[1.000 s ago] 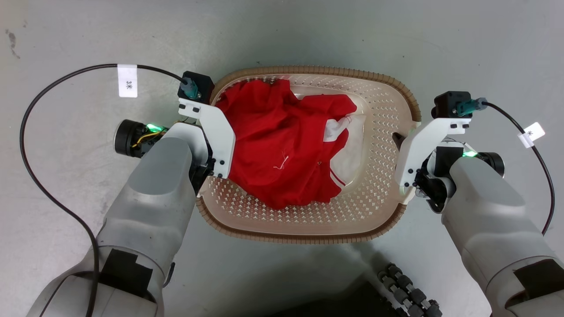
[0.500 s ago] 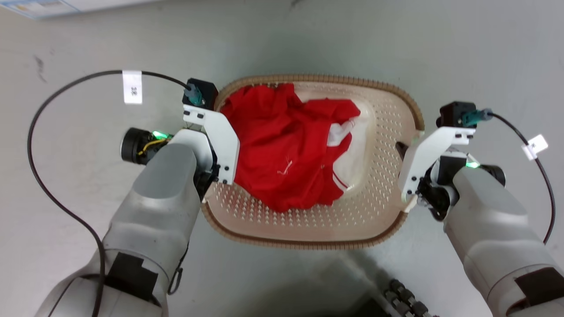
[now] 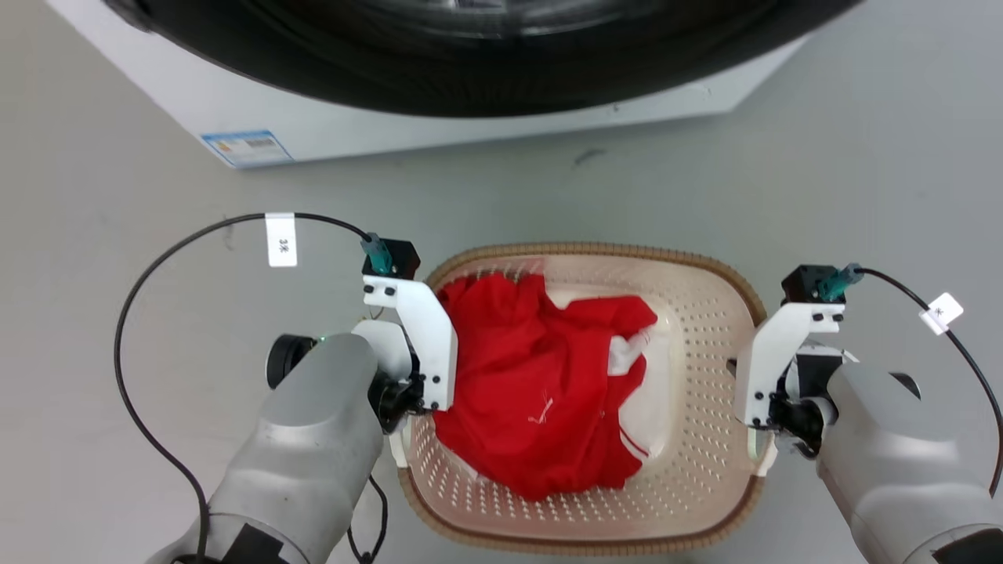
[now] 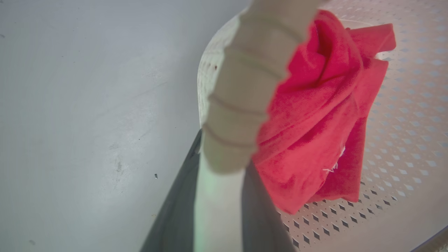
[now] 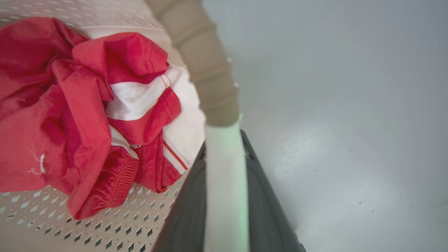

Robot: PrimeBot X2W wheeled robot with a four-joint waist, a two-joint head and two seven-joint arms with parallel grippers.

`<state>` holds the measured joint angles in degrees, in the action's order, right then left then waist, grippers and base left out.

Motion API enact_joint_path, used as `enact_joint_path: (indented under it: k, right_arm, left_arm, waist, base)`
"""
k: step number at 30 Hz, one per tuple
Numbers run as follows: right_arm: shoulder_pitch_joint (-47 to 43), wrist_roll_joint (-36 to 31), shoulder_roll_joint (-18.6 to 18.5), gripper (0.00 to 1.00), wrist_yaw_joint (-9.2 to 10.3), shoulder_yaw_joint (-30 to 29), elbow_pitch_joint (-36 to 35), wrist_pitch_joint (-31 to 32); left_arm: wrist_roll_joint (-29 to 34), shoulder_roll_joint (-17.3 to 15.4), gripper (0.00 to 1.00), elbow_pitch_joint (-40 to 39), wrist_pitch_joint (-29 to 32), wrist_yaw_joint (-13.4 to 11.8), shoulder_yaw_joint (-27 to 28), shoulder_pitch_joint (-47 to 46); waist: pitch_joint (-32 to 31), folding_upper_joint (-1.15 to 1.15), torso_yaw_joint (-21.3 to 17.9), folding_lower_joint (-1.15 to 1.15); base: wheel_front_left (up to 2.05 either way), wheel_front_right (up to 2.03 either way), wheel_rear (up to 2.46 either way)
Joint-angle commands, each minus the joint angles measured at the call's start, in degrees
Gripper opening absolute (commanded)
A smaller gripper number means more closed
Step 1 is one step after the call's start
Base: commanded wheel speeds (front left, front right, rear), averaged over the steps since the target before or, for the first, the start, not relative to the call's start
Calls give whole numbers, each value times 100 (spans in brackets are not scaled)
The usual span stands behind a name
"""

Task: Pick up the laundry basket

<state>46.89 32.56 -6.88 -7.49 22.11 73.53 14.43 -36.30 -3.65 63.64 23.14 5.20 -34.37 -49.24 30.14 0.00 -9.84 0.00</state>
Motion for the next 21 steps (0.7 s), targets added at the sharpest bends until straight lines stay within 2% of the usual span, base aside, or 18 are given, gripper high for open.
enact_joint_path:
  k: [1,10,21]
  right_arm:
    - [-95,58,14,0,0,78,-78,104]
    - [-214,440,-131,0,0,569,-387,971]
    - [-19,1028,-263,0,0,1011,-644,2239]
  left_arm:
    - [-219,140,0,-127,121,37,-98,97]
    - [-1073,152,0,-48,691,-124,-527,223]
    - [-1377,123,0,483,914,-124,-674,-19]
  waist:
    - [-473,0,367,0]
    - [-1197,0,678,0]
    - [-1806,0,871,0]
  base:
    - [0,0,0]
    - [0,0,0]
    - [0,0,0]
